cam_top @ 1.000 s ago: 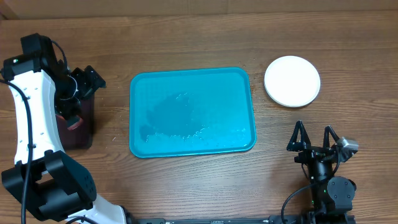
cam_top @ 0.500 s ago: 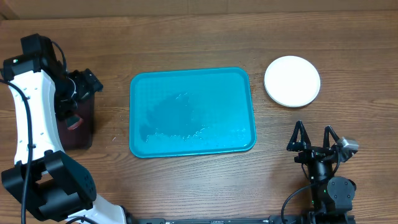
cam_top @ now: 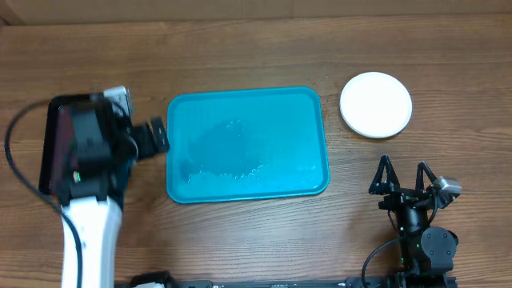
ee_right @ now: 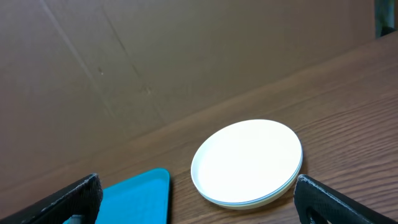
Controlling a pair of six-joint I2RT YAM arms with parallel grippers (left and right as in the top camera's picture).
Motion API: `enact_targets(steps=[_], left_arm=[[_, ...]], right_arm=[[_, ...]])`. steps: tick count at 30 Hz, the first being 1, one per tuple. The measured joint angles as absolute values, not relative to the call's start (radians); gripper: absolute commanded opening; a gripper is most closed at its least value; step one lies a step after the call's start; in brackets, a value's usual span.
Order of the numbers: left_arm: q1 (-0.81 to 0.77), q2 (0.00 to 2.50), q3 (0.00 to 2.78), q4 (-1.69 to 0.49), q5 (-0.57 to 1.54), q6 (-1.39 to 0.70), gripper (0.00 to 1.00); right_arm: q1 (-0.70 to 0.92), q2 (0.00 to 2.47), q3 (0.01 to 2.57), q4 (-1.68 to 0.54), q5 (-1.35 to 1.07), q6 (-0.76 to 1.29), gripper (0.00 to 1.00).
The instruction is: Clean dirty plates on tray and stack at the side
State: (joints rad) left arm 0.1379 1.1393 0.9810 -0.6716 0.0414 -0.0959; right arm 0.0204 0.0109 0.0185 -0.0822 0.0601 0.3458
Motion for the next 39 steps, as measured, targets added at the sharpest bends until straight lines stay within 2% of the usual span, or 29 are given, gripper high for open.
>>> enact_targets(steps=[7, 21, 39], left_arm=[[0.138, 0.969, 0.684, -0.506, 0.073, -0.072, 1.00], [0.138, 0.536, 0.294, -0.234, 0.118, -0.070, 1.00], [0.113, 0.212, 0.021, -0.078, 0.120, -0.070, 1.00]], right_arm=[[0.020, 0.011, 0.019, -0.083, 0.060, 0.346, 1.00], [0.020, 0.011, 0.019, -0.082, 0.060, 0.345, 1.00], [0.020, 0.011, 0.019, -0.083, 0.060, 0.344, 1.00]])
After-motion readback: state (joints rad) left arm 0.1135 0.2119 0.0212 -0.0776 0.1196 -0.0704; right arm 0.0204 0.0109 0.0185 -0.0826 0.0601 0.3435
